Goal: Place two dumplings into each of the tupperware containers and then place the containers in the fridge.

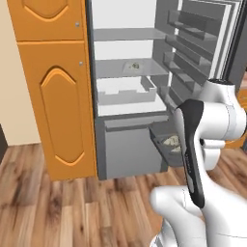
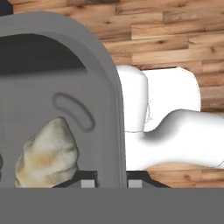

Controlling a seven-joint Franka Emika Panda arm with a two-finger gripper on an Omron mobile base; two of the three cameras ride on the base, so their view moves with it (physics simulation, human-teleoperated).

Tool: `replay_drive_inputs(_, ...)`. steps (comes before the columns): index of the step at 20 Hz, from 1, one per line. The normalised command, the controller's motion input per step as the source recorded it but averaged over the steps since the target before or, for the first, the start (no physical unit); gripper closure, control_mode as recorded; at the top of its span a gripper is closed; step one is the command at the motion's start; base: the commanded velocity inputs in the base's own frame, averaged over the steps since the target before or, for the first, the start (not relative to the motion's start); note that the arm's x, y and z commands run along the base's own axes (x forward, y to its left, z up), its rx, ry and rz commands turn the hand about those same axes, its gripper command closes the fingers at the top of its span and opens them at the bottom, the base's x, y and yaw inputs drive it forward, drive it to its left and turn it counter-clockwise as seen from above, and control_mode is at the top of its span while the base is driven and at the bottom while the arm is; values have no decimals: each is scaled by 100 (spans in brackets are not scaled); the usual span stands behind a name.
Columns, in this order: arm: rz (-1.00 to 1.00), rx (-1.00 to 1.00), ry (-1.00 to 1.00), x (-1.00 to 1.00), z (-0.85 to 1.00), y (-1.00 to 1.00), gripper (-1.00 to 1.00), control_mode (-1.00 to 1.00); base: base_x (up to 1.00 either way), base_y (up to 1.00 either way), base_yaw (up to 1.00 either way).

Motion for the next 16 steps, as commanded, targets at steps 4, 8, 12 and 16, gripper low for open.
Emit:
replay_drive_inputs(4,0,0,0,0,0,0,100,100,69,-27,0)
replay_drive_inputs(8,0,0,0,0,0,0,100,100,83,-5,0)
replay_drive_inputs(12,0,0,0,0,0,0,100,100,79,0,0)
replay_drive_inputs(16,0,0,0,0,0,0,100,100,90,-1,0)
